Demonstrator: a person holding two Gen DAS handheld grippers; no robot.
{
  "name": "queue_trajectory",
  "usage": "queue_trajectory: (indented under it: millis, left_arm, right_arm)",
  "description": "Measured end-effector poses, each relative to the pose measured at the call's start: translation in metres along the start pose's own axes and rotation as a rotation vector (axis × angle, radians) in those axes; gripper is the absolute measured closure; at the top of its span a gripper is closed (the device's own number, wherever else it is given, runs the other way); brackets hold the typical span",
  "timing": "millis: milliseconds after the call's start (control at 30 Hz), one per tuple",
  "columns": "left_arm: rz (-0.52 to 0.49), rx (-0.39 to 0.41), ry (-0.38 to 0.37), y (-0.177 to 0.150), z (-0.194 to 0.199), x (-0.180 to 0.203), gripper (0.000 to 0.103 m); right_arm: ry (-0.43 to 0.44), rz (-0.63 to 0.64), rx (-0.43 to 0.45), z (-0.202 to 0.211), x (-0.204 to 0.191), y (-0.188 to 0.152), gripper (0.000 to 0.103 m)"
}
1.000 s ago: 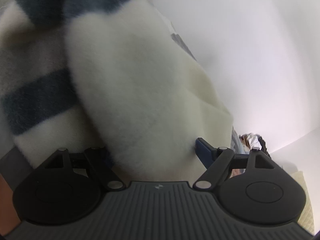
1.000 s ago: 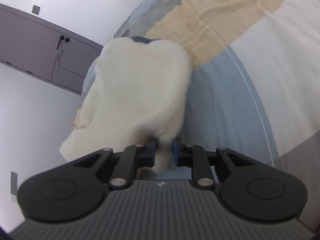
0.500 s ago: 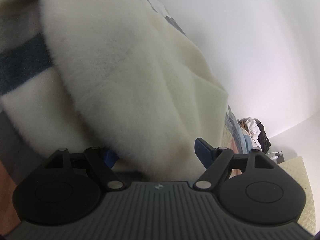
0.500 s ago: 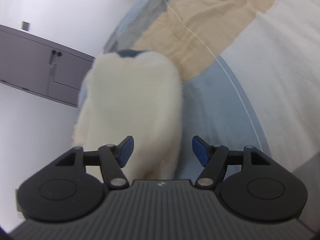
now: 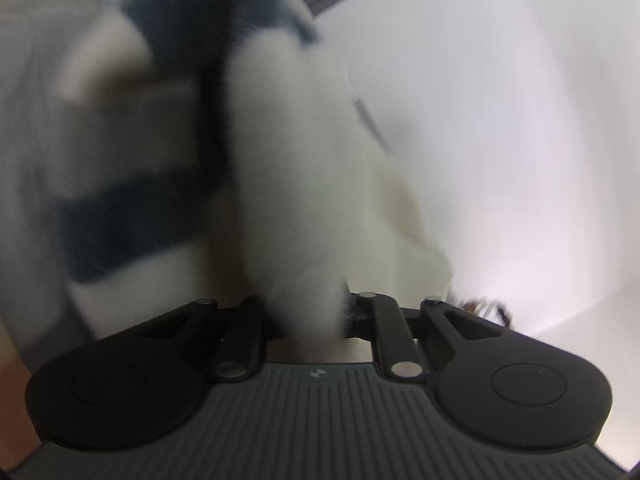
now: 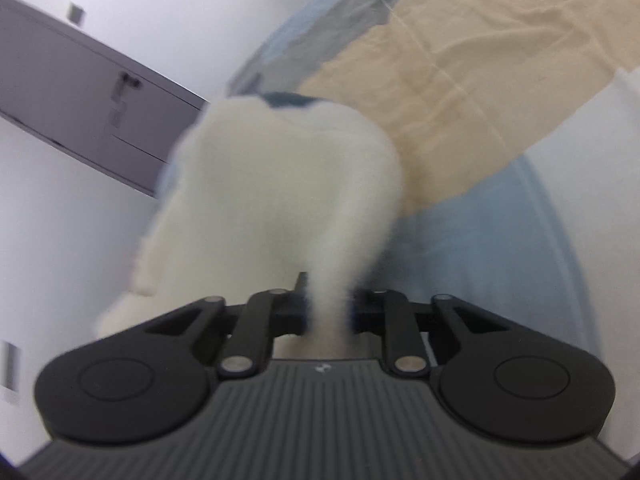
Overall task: Fold large clothes
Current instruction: 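Lift the blanket high with both grippers closed on its edge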
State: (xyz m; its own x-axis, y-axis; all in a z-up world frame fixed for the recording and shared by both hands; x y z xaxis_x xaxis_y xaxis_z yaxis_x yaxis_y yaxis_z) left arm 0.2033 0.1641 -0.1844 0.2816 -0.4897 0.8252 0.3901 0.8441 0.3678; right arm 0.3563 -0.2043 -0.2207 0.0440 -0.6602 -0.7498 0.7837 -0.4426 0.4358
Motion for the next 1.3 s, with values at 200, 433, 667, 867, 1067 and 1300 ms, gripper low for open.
queue_trajectory:
  millis: [200,433,667,867,1067,1300]
  left_arm:
    - [-0.089,0.111,-0.216,0.018,0.064,0.048,0.090]
    - [-0.184,0.227,-0.412,0.027,0.139,0.125,0.090]
    - [-0.227,0.317,-0.514,0.058,0.207,0.222,0.090]
    - [-0.313,0.392,-0.568,0.094,0.262,0.323,0.090]
    - [-0.378,0.411,-0.582,0.123,0.308,0.415,0.089]
    - [-0.521,0.465,-0.609,0.139,0.327,0.489,0.088]
  right_arm:
    - [0.198,0.095,0.154,0.073,-0.056,0.003,0.088]
    - [0.347,0.182,0.292,0.172,-0.113,0.011,0.089]
    - [0.432,0.286,0.409,0.252,-0.201,0.048,0.089]
    - [0.506,0.378,0.520,0.323,-0.292,0.084,0.089]
    - [0.550,0.457,0.646,0.393,-0.369,0.117,0.089]
    - [0.510,0.549,0.727,0.431,-0.422,0.161,0.089]
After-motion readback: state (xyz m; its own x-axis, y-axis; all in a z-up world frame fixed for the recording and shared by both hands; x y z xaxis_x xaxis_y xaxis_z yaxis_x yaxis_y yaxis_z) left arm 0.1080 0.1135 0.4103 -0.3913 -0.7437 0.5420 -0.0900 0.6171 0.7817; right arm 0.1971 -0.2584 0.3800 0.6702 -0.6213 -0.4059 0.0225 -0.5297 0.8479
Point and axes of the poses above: each gripper's, at about its wrist camera, not at the fingertips, and z roughly against the way its jaws point, x to its right, y to its top, the point moved 9 cm from there along -z, roughly the way its jaws point, and after that the axes turned 3 degrees about z, right-handed, at the moved point
